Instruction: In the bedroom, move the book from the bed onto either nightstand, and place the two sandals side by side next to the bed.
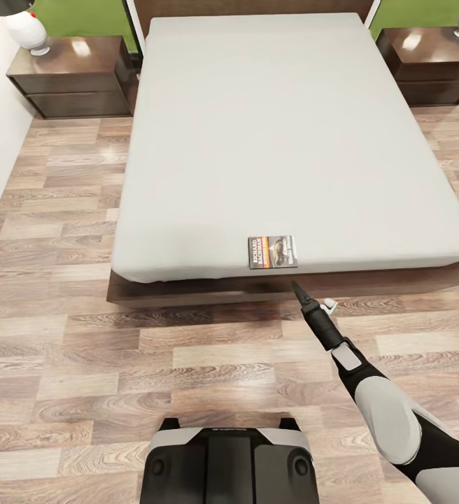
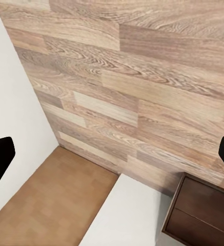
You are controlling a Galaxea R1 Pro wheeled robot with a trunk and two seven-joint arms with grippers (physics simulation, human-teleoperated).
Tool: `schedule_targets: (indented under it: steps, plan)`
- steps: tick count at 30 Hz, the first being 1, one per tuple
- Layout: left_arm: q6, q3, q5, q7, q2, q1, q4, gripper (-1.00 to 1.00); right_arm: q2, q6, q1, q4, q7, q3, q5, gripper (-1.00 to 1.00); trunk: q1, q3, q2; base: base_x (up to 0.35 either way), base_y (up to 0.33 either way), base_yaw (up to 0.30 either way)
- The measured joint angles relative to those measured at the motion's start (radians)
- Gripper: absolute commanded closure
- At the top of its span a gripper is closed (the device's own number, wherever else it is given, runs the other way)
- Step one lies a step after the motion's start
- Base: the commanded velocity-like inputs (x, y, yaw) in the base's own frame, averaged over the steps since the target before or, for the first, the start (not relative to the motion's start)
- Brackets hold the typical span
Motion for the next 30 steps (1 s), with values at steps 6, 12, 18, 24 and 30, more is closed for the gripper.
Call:
schedule_targets:
  steps: [6,12,18,24,30]
  plan:
    - [0.000,0.000,0.000,0.000,0.000,0.000,0.000,-1.00,0.000,0.000,0.000,-0.001,0.000,0.000,0.000,-1.00,0.004,-0.003,-0.007,0.000,0.000,0.000]
    - [0.001,0.000,0.000,0.000,0.000,0.000,0.000,-1.00,0.000,0.000,-0.001,-0.001,0.000,0.000,0.000,-1.00,0.027,-0.022,-0.049,0.000,0.000,0.000]
    - [0.001,0.000,0.000,-0.001,0.000,0.000,0.000,-1.00,0.000,0.000,-0.001,-0.002,0.000,0.000,0.000,-1.00,0.035,-0.028,-0.063,0.000,0.000,0.000]
    - [0.001,0.000,-0.001,-0.001,0.000,0.000,0.000,-1.00,0.000,0.000,-0.002,-0.002,0.000,0.001,0.000,-1.00,0.042,-0.034,-0.077,0.000,0.000,0.000]
    - [0.001,0.000,-0.001,-0.002,0.000,0.000,0.000,-1.00,0.000,0.000,-0.008,-0.002,0.000,0.000,0.000,-1.00,0.061,-0.050,-0.112,0.000,0.000,0.000]
